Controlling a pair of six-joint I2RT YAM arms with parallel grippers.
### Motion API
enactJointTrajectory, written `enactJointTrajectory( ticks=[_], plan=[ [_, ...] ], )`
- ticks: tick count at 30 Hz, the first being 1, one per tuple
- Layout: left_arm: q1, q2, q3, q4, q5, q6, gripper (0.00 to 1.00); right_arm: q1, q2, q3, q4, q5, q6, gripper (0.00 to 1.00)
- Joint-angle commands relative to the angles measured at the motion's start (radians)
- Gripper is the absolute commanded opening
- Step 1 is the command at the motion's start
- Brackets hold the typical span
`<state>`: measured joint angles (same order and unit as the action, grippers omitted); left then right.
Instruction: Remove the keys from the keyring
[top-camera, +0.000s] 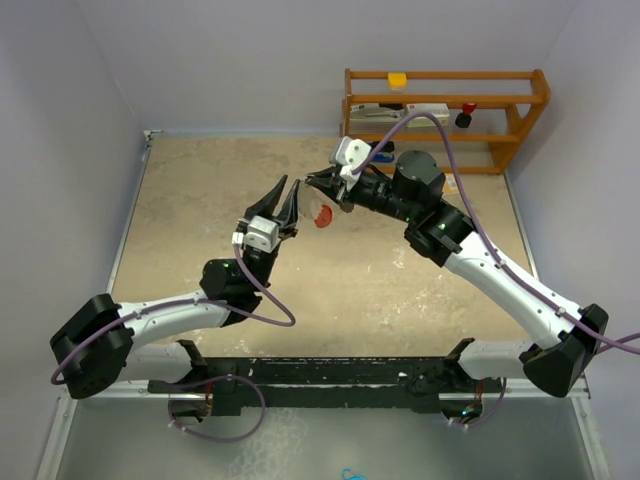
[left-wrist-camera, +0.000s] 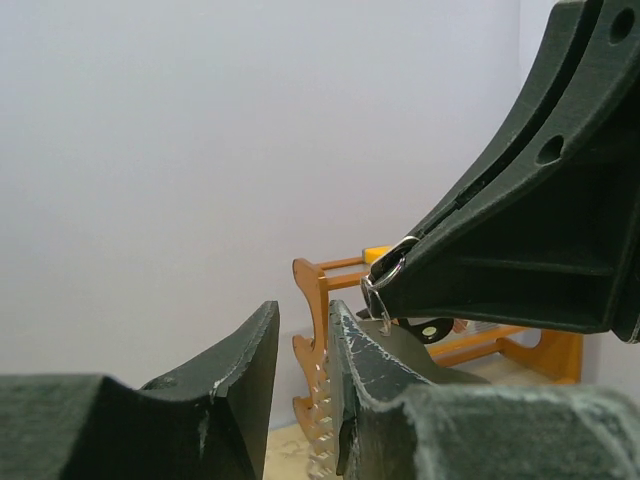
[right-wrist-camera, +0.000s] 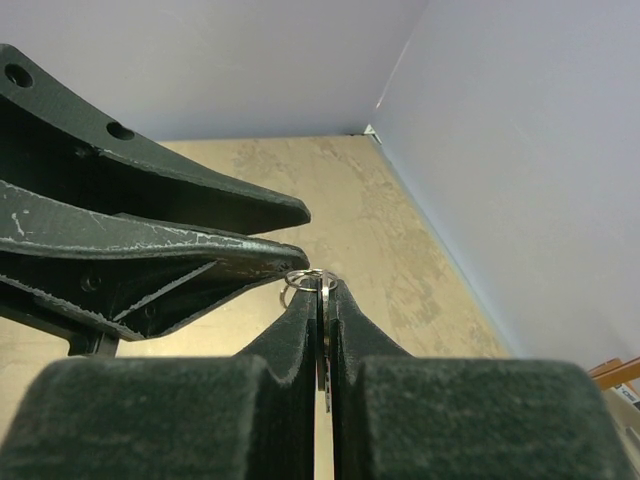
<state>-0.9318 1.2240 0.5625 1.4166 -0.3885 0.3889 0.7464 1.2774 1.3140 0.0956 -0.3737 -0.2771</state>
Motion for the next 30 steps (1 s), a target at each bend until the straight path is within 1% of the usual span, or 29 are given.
enactJointTrajectory(
  ticks=[1,7,13,19,22,23,26,30],
  plan=[
    [-0.002,0.023,0.024,0.091,0.002,0.028,0.24,0.009,-0.016,0.054,0.039,0.013,-0.005,0.00],
    [-0.005,0.055,0.030,0.146,0.036,-0.004,0.24,0.012,-0.020,0.052,0.036,0.012,-0.002,0.00],
    [-0.007,-0.003,0.004,0.122,0.022,-0.006,0.25,0.012,-0.020,0.053,0.033,0.022,-0.011,0.00],
    [-0.008,-0.081,-0.009,0.037,0.002,-0.011,0.25,0.015,-0.019,0.059,0.026,0.030,-0.010,0.00],
    [-0.009,-0.127,-0.018,-0.025,0.030,-0.035,0.25,0.017,-0.017,0.059,0.030,0.040,-0.014,0.00],
    [-0.009,-0.141,-0.017,-0.052,0.048,-0.042,0.27,0.018,-0.015,0.060,0.033,0.042,-0.016,0.00],
    [-0.008,-0.190,-0.006,-0.151,0.101,-0.059,0.35,0.022,-0.006,0.074,0.026,0.040,-0.016,0.00],
    [-0.009,-0.220,0.002,-0.217,0.114,-0.072,0.36,0.028,-0.004,0.081,0.021,0.047,-0.019,0.00]
  ],
)
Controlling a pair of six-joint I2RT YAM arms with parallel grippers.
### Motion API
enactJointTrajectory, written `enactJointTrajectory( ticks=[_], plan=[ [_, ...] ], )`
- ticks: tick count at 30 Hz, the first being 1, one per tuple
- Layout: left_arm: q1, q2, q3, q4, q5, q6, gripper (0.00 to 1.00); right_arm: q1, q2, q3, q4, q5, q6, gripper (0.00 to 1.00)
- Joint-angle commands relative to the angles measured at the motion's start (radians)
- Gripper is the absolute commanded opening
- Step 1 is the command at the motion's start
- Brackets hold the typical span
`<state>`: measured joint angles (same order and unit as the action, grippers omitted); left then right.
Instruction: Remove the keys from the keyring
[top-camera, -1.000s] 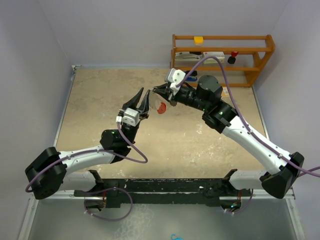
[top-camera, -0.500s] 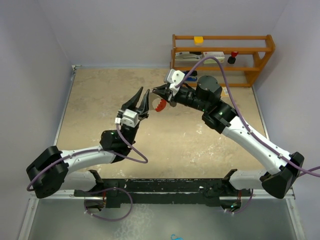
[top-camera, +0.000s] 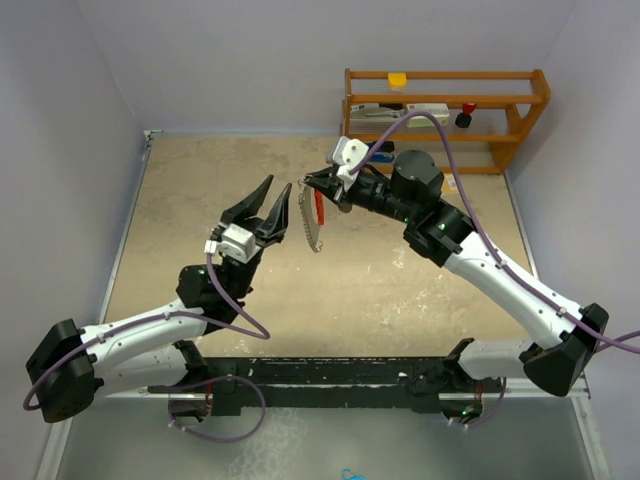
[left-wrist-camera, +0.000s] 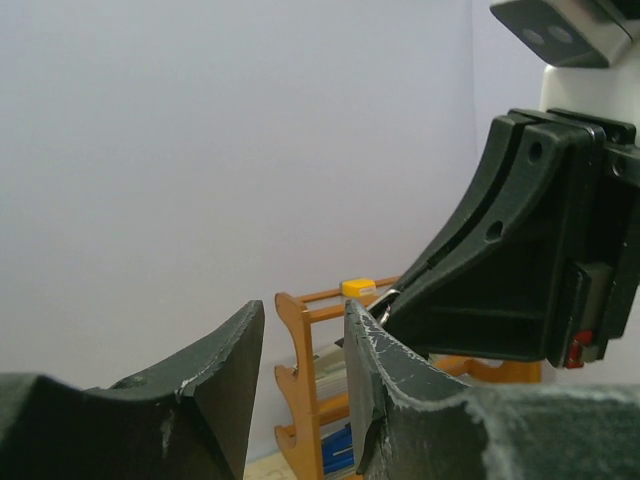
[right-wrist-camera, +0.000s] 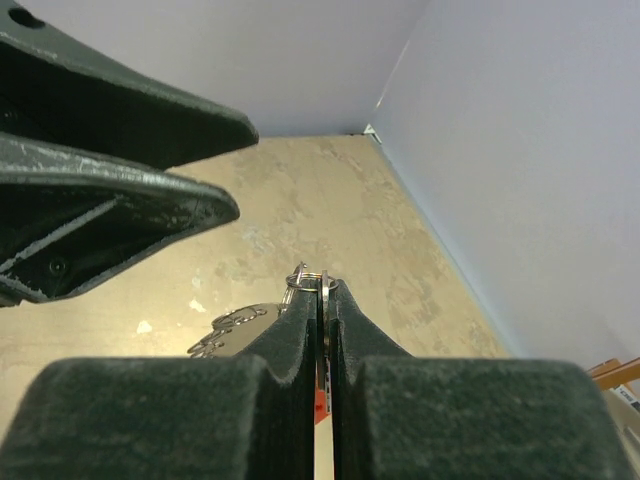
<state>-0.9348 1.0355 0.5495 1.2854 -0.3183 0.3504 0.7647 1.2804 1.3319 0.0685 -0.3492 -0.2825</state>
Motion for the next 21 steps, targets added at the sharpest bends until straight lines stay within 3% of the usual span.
enactJointTrajectory(
  ticks=[1,21],
  plan=[
    [-0.006,-0.036,0.014,-0.090,0.041,-0.034,0.35,0.010,-0.007,0.064,0.046,0.024,-0.015,0.00],
    [-0.005,-0.100,0.051,-0.238,-0.007,-0.001,0.32,0.022,0.012,0.083,0.027,0.060,-0.015,0.00]
  ],
)
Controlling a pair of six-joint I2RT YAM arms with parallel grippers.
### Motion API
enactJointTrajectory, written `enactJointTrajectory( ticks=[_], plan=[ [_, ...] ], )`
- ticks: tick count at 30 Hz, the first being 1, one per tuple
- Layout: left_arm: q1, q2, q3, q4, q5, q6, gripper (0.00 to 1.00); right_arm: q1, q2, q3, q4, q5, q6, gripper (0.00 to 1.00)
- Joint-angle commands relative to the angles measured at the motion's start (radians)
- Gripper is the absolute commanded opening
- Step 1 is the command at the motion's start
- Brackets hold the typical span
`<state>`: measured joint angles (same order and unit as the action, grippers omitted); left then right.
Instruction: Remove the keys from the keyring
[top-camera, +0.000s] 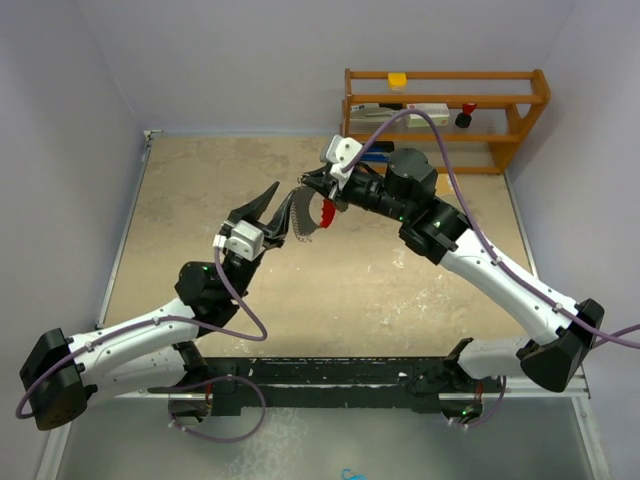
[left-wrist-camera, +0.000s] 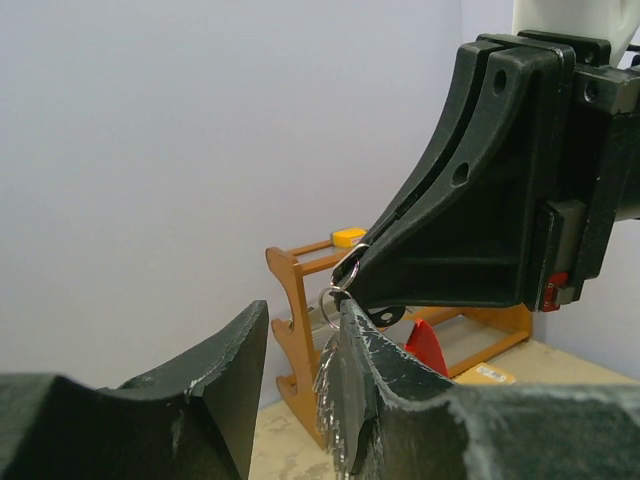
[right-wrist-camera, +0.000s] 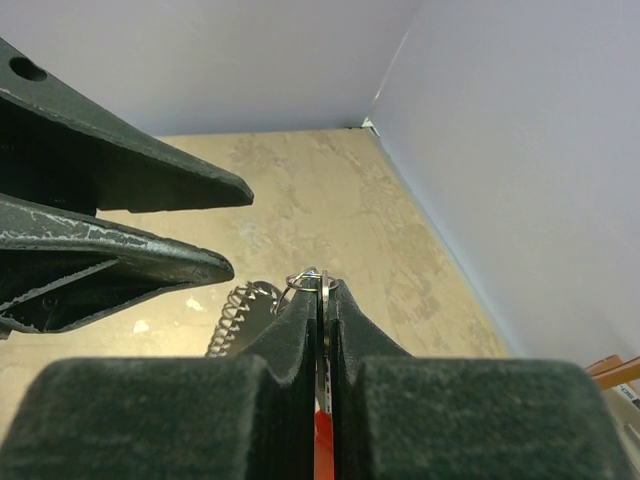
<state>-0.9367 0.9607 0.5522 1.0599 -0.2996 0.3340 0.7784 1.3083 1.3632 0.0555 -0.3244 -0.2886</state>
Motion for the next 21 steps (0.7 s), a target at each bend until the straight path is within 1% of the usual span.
enactJointTrajectory(
  ticks=[1,11,21],
  plan=[
    [-0.004,-0.028,0.052,-0.021,-0.032,0.017,0.32,0.009,-0.018,0.048,0.044,0.041,-0.009,0.00],
    [-0.003,-0.063,0.058,-0.082,-0.069,-0.006,0.32,0.014,-0.006,0.058,0.043,0.047,-0.013,0.00],
    [-0.004,-0.044,0.084,-0.125,-0.082,-0.021,0.32,0.014,-0.014,0.043,0.046,0.052,-0.021,0.00]
  ],
)
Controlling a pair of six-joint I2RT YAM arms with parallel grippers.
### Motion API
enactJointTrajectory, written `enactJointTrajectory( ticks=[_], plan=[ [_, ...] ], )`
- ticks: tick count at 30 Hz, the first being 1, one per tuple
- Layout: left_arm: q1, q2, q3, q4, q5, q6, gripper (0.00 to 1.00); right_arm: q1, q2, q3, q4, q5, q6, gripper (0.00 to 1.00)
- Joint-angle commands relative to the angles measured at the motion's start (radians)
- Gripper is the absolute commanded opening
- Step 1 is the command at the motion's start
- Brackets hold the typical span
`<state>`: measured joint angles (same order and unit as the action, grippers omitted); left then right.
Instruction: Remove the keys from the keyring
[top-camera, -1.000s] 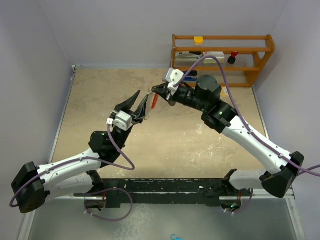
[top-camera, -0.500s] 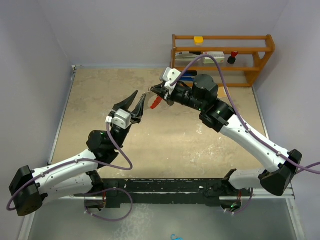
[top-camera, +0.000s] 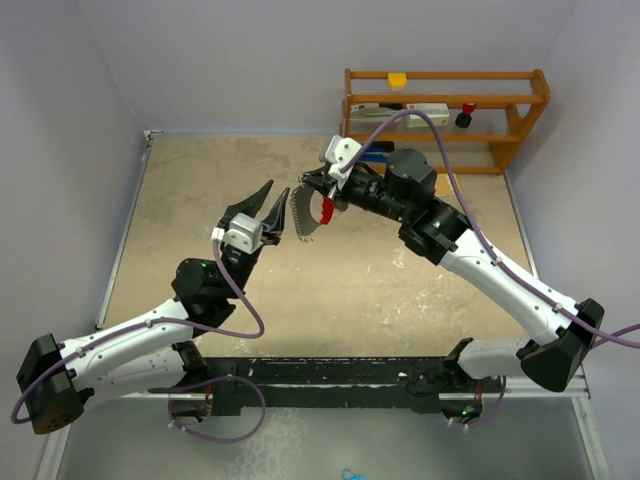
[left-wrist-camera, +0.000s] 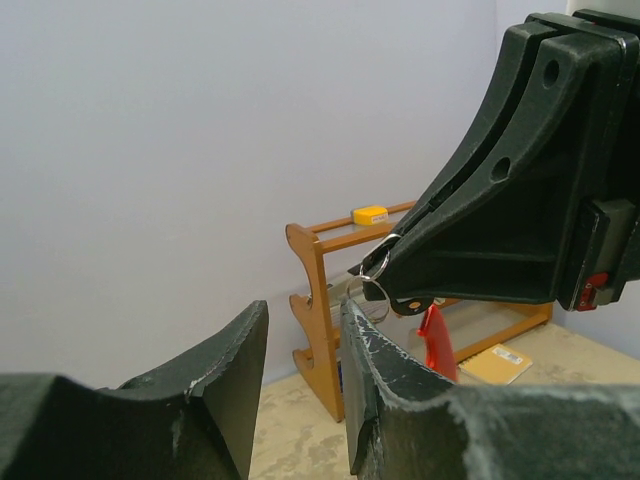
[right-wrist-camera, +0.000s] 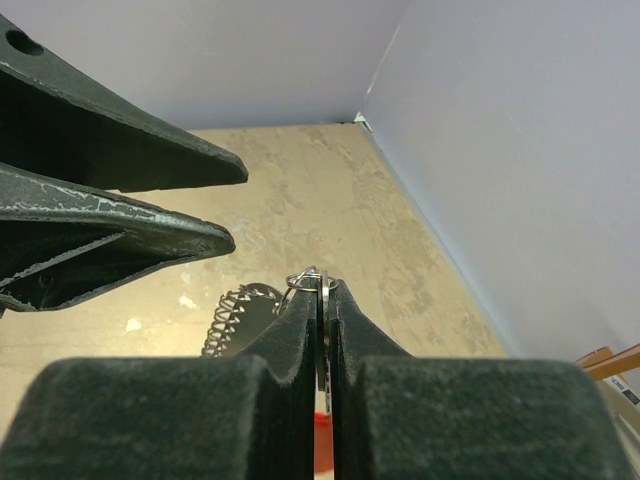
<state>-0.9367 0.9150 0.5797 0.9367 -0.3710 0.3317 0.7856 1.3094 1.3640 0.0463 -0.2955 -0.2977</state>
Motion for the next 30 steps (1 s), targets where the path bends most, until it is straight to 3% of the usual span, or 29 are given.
enactJointTrajectory(
  ticks=[1,30],
  plan=[
    [-0.004,0.001,0.057,-0.001,-0.012,-0.020,0.32,0.007,-0.015,0.042,0.055,0.020,-0.012,0.00],
    [-0.003,-0.015,0.027,0.001,-0.051,-0.014,0.32,0.007,-0.027,0.017,0.066,0.027,-0.013,0.00]
  ],
)
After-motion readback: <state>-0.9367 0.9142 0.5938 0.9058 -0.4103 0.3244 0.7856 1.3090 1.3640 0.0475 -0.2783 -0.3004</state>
